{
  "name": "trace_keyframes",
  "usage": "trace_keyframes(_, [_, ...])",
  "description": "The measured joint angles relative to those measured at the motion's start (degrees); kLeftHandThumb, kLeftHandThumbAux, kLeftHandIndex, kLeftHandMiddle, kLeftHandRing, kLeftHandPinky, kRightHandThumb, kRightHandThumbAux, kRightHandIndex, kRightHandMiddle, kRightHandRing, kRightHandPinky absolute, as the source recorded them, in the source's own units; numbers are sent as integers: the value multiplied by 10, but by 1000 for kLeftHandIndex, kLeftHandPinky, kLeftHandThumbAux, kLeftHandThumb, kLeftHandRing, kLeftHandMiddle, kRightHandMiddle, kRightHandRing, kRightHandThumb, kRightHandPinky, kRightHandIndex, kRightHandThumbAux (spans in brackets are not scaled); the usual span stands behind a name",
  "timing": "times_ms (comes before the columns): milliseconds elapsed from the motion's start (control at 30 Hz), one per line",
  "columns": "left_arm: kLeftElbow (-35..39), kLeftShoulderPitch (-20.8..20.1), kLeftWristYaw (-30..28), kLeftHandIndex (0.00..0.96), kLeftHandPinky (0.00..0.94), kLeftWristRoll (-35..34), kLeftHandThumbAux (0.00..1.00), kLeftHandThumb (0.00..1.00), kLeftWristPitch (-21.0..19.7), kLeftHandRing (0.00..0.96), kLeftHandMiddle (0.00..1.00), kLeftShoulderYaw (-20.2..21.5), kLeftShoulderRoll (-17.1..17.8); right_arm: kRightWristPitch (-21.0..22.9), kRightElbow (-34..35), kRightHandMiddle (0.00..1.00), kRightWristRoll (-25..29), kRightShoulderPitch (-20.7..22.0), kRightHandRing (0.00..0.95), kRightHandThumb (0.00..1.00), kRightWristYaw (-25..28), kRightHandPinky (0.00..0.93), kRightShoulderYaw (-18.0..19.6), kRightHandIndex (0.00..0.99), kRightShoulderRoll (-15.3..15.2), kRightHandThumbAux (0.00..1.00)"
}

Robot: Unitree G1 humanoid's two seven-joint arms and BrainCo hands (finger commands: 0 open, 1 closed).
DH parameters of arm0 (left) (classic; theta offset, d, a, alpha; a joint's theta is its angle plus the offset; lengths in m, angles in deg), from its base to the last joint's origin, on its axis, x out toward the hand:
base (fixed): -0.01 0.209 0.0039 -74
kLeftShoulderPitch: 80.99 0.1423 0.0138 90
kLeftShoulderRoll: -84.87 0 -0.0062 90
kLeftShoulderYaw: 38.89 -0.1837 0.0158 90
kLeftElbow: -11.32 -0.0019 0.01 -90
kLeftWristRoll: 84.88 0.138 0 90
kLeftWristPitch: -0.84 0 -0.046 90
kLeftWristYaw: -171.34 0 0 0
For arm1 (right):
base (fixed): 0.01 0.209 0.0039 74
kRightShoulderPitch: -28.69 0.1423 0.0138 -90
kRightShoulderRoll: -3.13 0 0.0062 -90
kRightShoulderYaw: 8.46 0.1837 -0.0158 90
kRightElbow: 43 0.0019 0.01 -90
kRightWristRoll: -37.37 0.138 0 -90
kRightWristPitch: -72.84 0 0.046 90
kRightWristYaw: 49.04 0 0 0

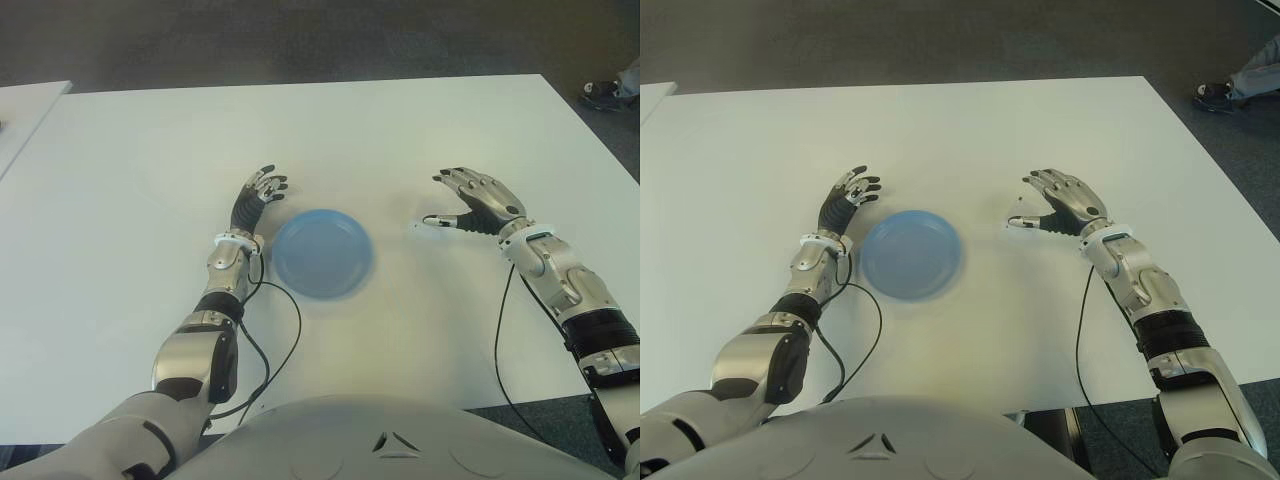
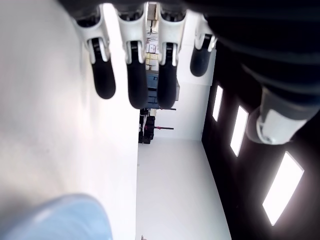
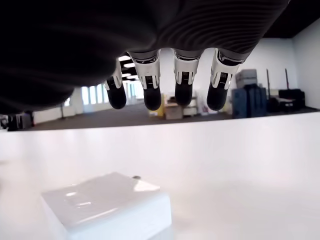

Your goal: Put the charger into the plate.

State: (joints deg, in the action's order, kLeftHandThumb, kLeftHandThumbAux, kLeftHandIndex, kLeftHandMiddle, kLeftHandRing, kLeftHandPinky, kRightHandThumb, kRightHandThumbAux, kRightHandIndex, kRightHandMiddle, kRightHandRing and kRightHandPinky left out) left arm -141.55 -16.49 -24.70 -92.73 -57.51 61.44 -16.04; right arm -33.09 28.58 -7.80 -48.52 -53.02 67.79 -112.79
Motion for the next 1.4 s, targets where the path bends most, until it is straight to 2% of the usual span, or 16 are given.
trace_keyframes(633, [-1,0,-5,187,293,-1,498,0,-2,304,300,0,7,51,32,0,-5,-30,0,309,-1,0,1,0,12,79])
trace_keyframes(1000, [-1,0,-7,194,298,0,503,0,-1,308,302,1,8,77,34,0,-11,-59,0,311,-19,0,-3,0,40,85])
trace_keyframes(1400, [-1,1,-9,205,298,-1,503,0,1,308,303,2,8,92,5,0,-31,-60,0,331,-54,0,-28,0,70,81])
